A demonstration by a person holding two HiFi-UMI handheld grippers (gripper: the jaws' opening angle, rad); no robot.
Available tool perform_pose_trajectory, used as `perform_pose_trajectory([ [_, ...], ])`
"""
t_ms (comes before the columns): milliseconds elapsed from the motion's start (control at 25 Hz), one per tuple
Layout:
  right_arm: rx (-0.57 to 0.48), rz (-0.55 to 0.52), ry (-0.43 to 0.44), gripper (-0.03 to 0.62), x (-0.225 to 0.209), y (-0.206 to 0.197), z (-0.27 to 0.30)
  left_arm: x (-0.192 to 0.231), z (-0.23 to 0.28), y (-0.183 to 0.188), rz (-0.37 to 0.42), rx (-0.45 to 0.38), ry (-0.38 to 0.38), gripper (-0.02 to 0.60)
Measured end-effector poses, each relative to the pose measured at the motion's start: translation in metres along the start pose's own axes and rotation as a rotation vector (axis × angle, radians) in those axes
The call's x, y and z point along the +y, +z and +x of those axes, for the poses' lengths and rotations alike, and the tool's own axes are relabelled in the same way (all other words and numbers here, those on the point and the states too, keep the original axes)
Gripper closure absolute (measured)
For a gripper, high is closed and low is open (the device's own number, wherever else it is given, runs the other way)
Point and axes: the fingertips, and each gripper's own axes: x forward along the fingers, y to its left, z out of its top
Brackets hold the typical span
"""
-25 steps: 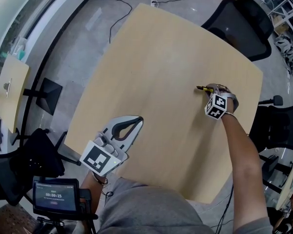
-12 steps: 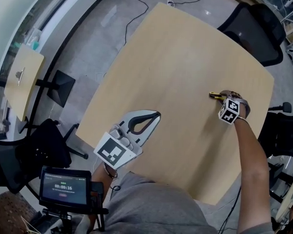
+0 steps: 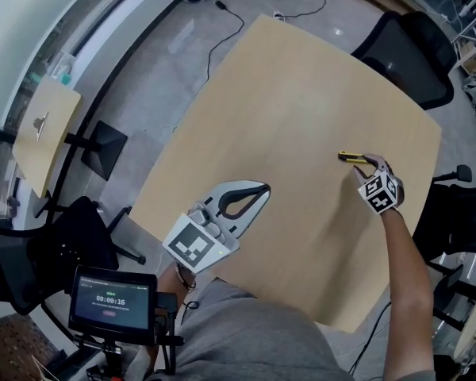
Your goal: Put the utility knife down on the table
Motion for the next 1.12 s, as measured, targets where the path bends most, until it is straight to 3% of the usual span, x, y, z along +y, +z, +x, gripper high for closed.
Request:
perform_pose_trajectory([
  [120,-0.136,0.193,-0.050,0.450,0.000,0.020,-0.034,-0.012,-0.001,0.005,0.013,-0.004,-0.013,0.577],
  [200,-0.252,0.376,-0.060,0.530,0.002,0.033,-0.064,-0.021,-0.005,0.009,0.019,-0.008,-0.018,0.577],
  [280,-0.372,0.542,-0.051,0.561,0.007,0.042,-0.097,-0.032,-0.007,0.014,0.030,-0.017,-0.023,0.577],
  [360,-0.477,0.625,-0.063,0.576,0.013,0.049,-0.135,-0.044,-0.007,0.018,0.048,-0.025,-0.033,0.577],
  [720,-0.796,0.766,-0.187,0.585,0.053,0.045,-0.308,-0.104,-0.012,0.040,0.114,-0.047,-0.070,0.577],
  [1120,-0.960,0.797,-0.283,0.585,0.120,0.012,-0.482,-0.192,-0.045,0.068,0.196,-0.044,-0.068,0.577],
])
